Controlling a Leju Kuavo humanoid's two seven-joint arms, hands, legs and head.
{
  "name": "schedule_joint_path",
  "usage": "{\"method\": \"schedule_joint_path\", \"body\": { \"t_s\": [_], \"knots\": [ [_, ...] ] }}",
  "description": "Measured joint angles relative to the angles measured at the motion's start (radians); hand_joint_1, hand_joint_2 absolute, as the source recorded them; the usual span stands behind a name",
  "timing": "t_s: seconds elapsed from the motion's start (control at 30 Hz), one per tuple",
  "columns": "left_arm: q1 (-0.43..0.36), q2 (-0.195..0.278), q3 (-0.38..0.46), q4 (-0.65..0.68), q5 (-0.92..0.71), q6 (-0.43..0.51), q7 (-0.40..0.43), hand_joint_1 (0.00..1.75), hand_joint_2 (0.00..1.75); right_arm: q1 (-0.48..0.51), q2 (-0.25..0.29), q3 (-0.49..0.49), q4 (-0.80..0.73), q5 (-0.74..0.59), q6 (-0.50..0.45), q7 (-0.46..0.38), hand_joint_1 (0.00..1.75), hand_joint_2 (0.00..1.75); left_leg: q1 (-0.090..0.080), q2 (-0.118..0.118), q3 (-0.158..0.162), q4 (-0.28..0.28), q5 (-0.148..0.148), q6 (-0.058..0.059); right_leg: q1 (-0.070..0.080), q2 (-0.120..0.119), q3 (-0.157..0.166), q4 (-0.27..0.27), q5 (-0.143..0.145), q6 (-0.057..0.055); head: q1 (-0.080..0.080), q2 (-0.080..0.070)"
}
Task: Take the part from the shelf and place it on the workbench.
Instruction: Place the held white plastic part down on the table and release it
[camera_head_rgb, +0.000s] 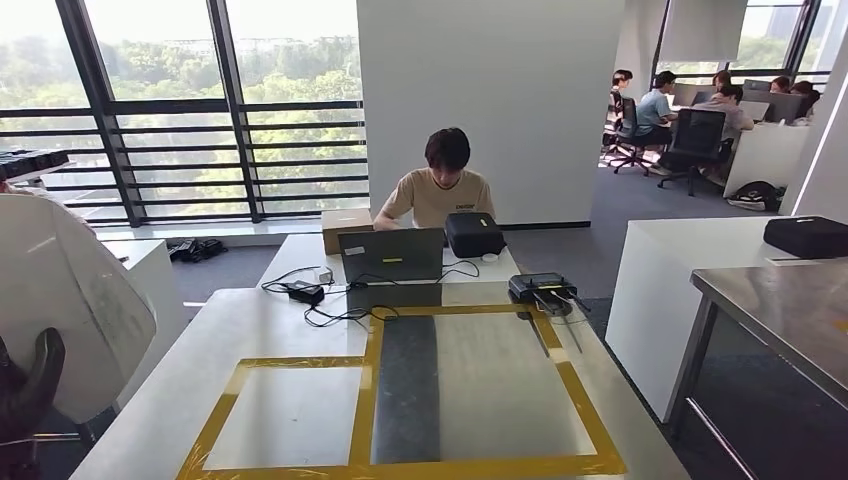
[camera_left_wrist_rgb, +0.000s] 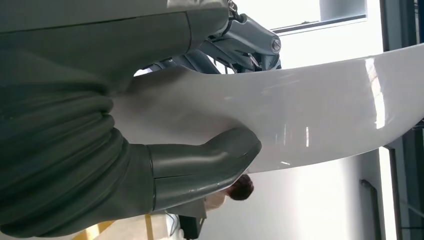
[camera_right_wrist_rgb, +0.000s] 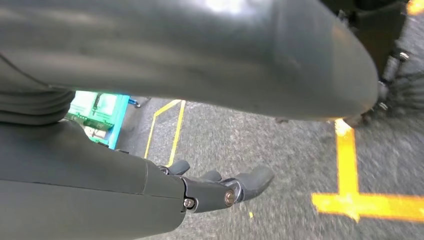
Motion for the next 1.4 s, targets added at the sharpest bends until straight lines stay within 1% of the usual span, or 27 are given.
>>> {"method": "schedule_joint_path", "body": {
  "t_s": [0.03,0.07,0.1,0.13,0.17,0.2,0.23,0.27,0.3,0.33,0.37,0.4,0.43,0.53,0.6,0.7,0.77,0.87,0.93,1.03,1.1,1.17,1.3,1.4],
  "knots": [
    [-0.003,0.000,-0.003,0.005,-0.007,0.005,0.001,1.75,1.75,-0.001,0.000,-0.002,0.000,0.000,0.000,-0.005,0.00,0.00,0.001,0.004,-0.030,0.052,-0.010,-0.003,-0.001,-0.001,0.012,0.000,-0.008,-0.006,-0.001,0.000],
    [-0.005,0.000,-0.006,0.010,-0.017,0.012,0.001,1.75,1.75,-0.002,0.000,-0.003,0.000,-0.001,0.000,-0.013,0.00,0.00,0.003,0.007,-0.066,0.107,-0.033,-0.005,0.000,-0.001,0.023,0.000,-0.018,-0.010,-0.002,0.000],
    [-0.005,0.000,-0.008,0.015,-0.027,0.023,0.004,1.75,1.75,-0.002,0.000,-0.004,0.000,-0.001,0.000,-0.021,0.00,0.00,0.004,0.008,-0.103,0.151,-0.067,-0.009,0.000,0.000,0.034,0.000,-0.029,-0.012,-0.003,0.000],
    [-0.006,0.000,-0.010,0.020,-0.037,0.033,0.007,1.75,1.75,-0.002,0.000,-0.005,0.000,-0.002,0.000,-0.026,0.00,0.00,0.006,0.009,-0.134,0.176,-0.098,-0.012,-0.001,0.002,0.045,0.001,-0.040,-0.012,-0.003,0.000],
    [-0.007,0.000,-0.012,0.025,-0.044,0.043,0.010,1.75,1.75,-0.002,0.000,-0.006,0.000,-0.002,-0.001,-0.029,0.00,0.00,0.007,0.010,-0.154,0.176,-0.111,-0.014,-0.001,0.004,0.057,0.002,-0.052,-0.011,-0.004,0.000],
    [-0.008,-0.001,-0.014,0.031,-0.049,0.050,0.015,1.75,1.75,-0.001,0.000,-0.006,0.000,-0.002,-0.001,-0.029,0.00,0.00,0.008,0.011,-0.161,0.149,-0.098,-0.016,-0.002,0.007,0.071,0.004,-0.065,-0.009,-0.004,0.000],
    [-0.012,-0.001,-0.018,0.036,-0.053,0.055,0.020,1.75,1.75,-0.001,0.001,-0.007,0.000,-0.002,-0.001,-0.029,0.00,0.00,0.008,0.011,-0.157,0.098,-0.053,-0.017,-0.003,0.009,0.086,0.007,-0.078,-0.007,-0.004,0.000],
    [-0.016,-0.001,-0.021,0.044,-0.055,0.057,0.025,1.75,1.75,0.000,0.002,-0.009,0.000,-0.003,-0.001,-0.030,0.00,0.00,0.007,0.012,-0.150,0.039,0.013,-0.017,-0.005,0.010,0.097,0.009,-0.091,-0.004,-0.005,0.000],
    [-0.023,-0.001,-0.025,0.055,-0.056,0.058,0.029,1.75,1.75,0.000,0.003,-0.010,0.000,-0.004,-0.001,-0.033,0.00,0.00,0.005,0.014,-0.147,-0.012,0.065,-0.016,-0.005,0.011,0.106,0.012,-0.102,0.000,-0.005,0.000],
    [-0.031,-0.002,-0.029,0.067,-0.056,0.058,0.034,1.75,1.75,0.000,0.004,-0.011,0.001,-0.004,-0.002,-0.038,0.00,0.00,0.002,0.015,-0.144,-0.044,0.107,-0.012,-0.005,0.012,0.109,0.014,-0.111,0.004,-0.006,0.000],
    [-0.039,-0.002,-0.033,0.079,-0.056,0.057,0.037,1.75,1.75,0.001,0.004,-0.013,0.001,-0.005,-0.003,-0.044,0.00,0.00,0.000,0.016,-0.146,-0.056,0.127,-0.007,-0.005,0.012,0.108,0.015,-0.116,0.009,-0.006,0.000],
    [-0.048,-0.003,-0.036,0.090,-0.056,0.057,0.040,1.75,1.75,0.000,0.004,-0.014,0.001,-0.005,-0.004,-0.049,0.00,0.00,-0.002,0.015,-0.148,-0.058,0.125,-0.002,-0.005,0.012,0.108,0.015,-0.119,0.013,-0.006,0.000],
    [-0.057,-0.004,-0.040,0.101,-0.057,0.057,0.042,1.75,1.75,0.001,0.004,-0.016,0.001,-0.005,-0.004,-0.050,0.00,0.00,-0.001,0.014,-0.146,-0.059,0.132,-0.001,-0.004,0.011,0.107,0.013,-0.119,0.014,-0.005,0.001],
    [-0.097,-0.007,-0.054,0.145,-0.070,0.057,0.044,1.75,1.75,-0.001,0.004,-0.021,0.001,-0.006,-0.005,-0.050,0.00,0.00,0.001,0.011,-0.146,-0.067,0.134,-0.002,-0.001,0.010,0.111,0.005,-0.114,0.006,-0.003,0.001],
    [-0.128,-0.008,-0.063,0.183,-0.080,0.056,0.046,1.75,1.75,-0.003,0.004,-0.025,0.001,-0.005,-0.006,-0.050,0.00,0.00,0.000,0.010,-0.145,-0.067,0.130,0.003,-0.001,0.010,0.114,-0.002,-0.115,0.004,-0.002,0.001],
    [-0.216,-0.012,-0.084,0.296,-0.105,0.050,0.043,1.75,1.75,-0.005,0.004,-0.029,0.001,0.002,-0.006,-0.050,0.00,0.00,0.000,0.009,-0.146,-0.067,0.128,0.007,-0.001,0.008,0.119,-0.010,-0.118,0.003,-0.001,0.000],
    [-0.284,-0.014,-0.097,0.388,-0.128,0.049,0.037,1.75,1.75,-0.006,0.004,-0.030,0.001,0.006,-0.006,-0.050,0.00,0.00,-0.001,0.009,-0.145,-0.067,0.128,0.009,-0.001,0.008,0.120,-0.012,-0.117,0.009,0.000,0.000],
    [-0.375,-0.023,-0.124,0.518,-0.183,0.077,0.025,1.75,1.75,-0.006,0.004,-0.030,0.001,0.010,-0.004,-0.050,0.00,0.00,-0.003,0.010,-0.145,-0.066,0.130,0.013,-0.004,0.008,0.120,-0.013,-0.115,0.022,0.000,0.000],
    [-0.440,-0.034,-0.149,0.621,-0.247,0.128,0.027,1.75,1.75,-0.006,0.004,-0.031,0.001,0.015,-0.003,-0.050,0.00,0.00,-0.002,0.010,-0.145,-0.066,0.132,0.015,-0.006,0.008,0.120,-0.013,-0.114,0.026,0.000,0.000],
    [-0.516,-0.057,-0.202,0.763,-0.377,0.238,0.061,1.75,1.75,-0.006,0.004,-0.032,0.001,0.019,-0.002,-0.050,0.00,0.00,-0.002,0.010,-0.144,-0.066,0.135,0.016,-0.006,0.008,0.121,-0.013,-0.112,0.028,0.000,0.000],
    [-0.545,-0.078,-0.254,0.836,-0.464,0.312,0.092,1.75,1.75,-0.005,0.004,-0.033,0.001,0.020,-0.003,-0.050,0.00,0.00,-0.002,0.010,-0.143,-0.066,0.135,0.016,-0.006,0.008,0.121,-0.012,-0.112,0.029,0.000,0.000],
    [-0.560,-0.098,-0.305,0.891,-0.514,0.358,0.111,1.75,1.75,-0.004,0.004,-0.035,0.001,0.022,-0.003,-0.050,0.00,0.00,-0.002,0.010,-0.142,-0.066,0.136,0.015,-0.006,0.007,0.122,-0.011,-0.112,0.029,0.000,0.000],
    [-0.574,-0.127,-0.370,0.958,-0.570,0.377,0.137,1.75,1.75,0.001,0.004,-0.037,0.001,0.024,-0.004,-0.050,0.00,0.00,-0.002,0.011,-0.141,-0.066,0.136,0.015,-0.006,0.008,0.122,-0.010,-0.111,0.029,0.000,0.000],
    [-0.571,-0.149,-0.431,0.993,-0.680,0.400,0.162,1.75,1.75,0.004,0.004,-0.040,0.001,0.025,-0.006,-0.050,0.00,0.00,-0.002,0.010,-0.141,-0.067,0.136,0.015,-0.006,0.008,0.122,-0.010,-0.111,0.030,0.000,0.000]
  ]
}}
